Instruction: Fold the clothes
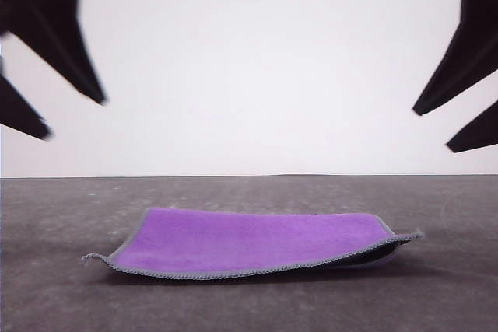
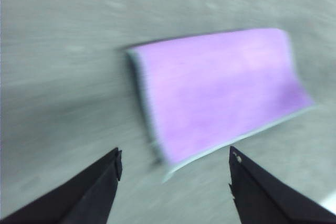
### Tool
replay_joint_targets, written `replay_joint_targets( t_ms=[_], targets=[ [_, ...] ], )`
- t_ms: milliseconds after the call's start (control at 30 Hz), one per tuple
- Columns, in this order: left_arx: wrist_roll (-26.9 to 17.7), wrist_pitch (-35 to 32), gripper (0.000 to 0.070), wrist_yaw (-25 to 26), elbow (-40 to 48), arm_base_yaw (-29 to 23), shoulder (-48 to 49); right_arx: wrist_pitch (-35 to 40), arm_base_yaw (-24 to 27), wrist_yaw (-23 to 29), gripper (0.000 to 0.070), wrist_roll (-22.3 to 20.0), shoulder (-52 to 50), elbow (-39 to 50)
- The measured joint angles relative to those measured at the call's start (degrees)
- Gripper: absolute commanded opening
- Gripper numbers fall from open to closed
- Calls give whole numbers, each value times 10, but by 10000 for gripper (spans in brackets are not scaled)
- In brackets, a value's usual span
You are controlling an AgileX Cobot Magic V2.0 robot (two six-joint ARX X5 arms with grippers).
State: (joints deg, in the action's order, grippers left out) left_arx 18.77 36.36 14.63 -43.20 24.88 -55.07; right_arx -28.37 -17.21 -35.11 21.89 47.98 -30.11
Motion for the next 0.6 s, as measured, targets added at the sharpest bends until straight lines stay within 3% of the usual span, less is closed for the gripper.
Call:
replay_joint_targets(
  t_ms=[267, 600],
  targets=[
    [-41, 85, 394, -50, 1, 0, 104, -32, 0, 2, 290, 62, 46, 0],
    [-72, 90, 394, -84, 4, 0, 135, 65, 0, -13, 290, 102, 171, 0]
  ],
)
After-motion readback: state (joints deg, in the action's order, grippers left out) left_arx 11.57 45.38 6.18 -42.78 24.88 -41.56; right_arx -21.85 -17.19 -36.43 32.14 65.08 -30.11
